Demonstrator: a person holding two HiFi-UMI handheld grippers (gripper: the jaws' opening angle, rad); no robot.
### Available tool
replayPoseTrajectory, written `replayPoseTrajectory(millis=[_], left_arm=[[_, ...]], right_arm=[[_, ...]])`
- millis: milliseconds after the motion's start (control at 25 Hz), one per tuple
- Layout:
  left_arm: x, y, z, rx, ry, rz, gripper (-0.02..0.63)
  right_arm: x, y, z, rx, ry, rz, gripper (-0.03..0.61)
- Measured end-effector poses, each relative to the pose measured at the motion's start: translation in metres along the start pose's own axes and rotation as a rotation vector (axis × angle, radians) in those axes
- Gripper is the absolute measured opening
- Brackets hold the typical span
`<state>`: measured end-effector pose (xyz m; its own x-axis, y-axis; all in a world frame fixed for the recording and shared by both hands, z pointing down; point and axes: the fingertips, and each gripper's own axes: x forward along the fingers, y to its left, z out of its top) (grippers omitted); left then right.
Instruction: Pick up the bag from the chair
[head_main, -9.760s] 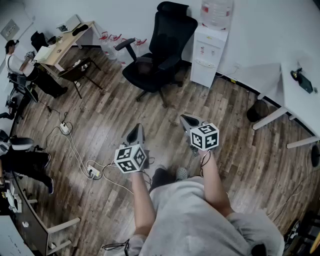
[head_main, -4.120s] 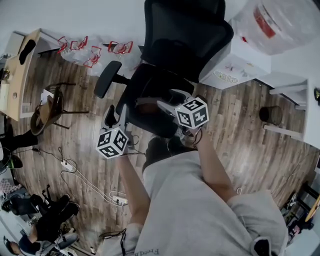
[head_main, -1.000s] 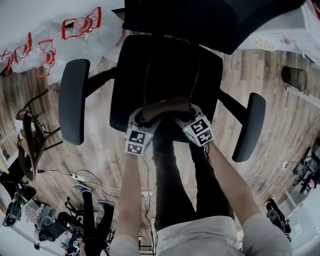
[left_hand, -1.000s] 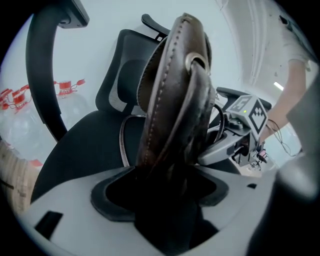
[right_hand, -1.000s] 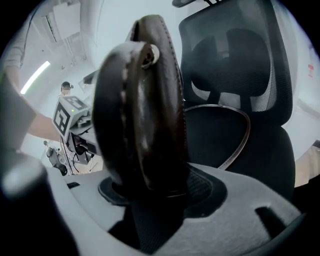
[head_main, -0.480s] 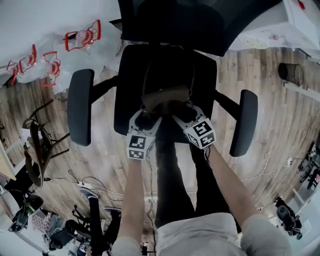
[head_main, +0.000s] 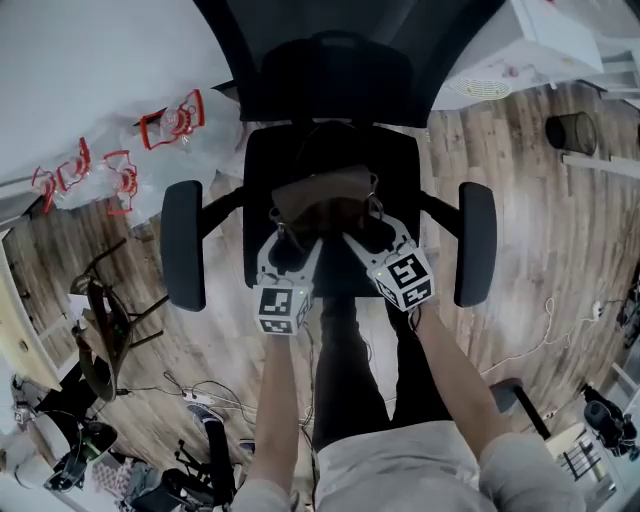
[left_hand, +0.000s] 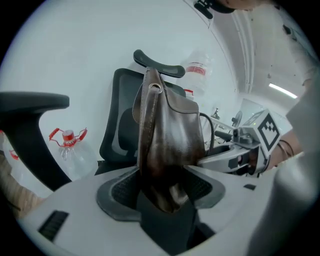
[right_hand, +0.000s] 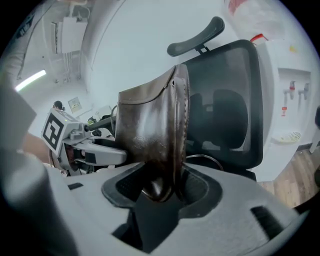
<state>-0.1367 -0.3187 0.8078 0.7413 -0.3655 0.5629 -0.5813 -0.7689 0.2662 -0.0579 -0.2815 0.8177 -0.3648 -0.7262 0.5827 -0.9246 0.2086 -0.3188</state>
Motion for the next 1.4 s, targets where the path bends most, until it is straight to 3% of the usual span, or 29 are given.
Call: replayPoseTrajectory(millis=[400, 840, 1120, 1400], left_arm=[[-0.026, -0.015, 0.093, 0.011, -0.084, -0.036, 0.242], [-0.07, -0.025, 0.206, 0.062, -0.195, -0.022, 0.236], [-0.105, -0.045, 0.278, 0.063, -0.294, -0.042, 0.235], [-0.133, -0.076, 0.336, 0.12, -0.375, -0.07, 0.232]], right_arm=[[-0.046, 0.006, 0.086, -0.013, -0.081, -0.065, 0.196], [-0.089, 0.028, 0.19, -0.026, -0.199, -0.136, 0.189], [-0.137, 0.043, 0.256, -0.032, -0.301, -0.169, 0.189], [-0.186, 0.051, 0.307, -0.079, -0.396, -0.215, 0.187]])
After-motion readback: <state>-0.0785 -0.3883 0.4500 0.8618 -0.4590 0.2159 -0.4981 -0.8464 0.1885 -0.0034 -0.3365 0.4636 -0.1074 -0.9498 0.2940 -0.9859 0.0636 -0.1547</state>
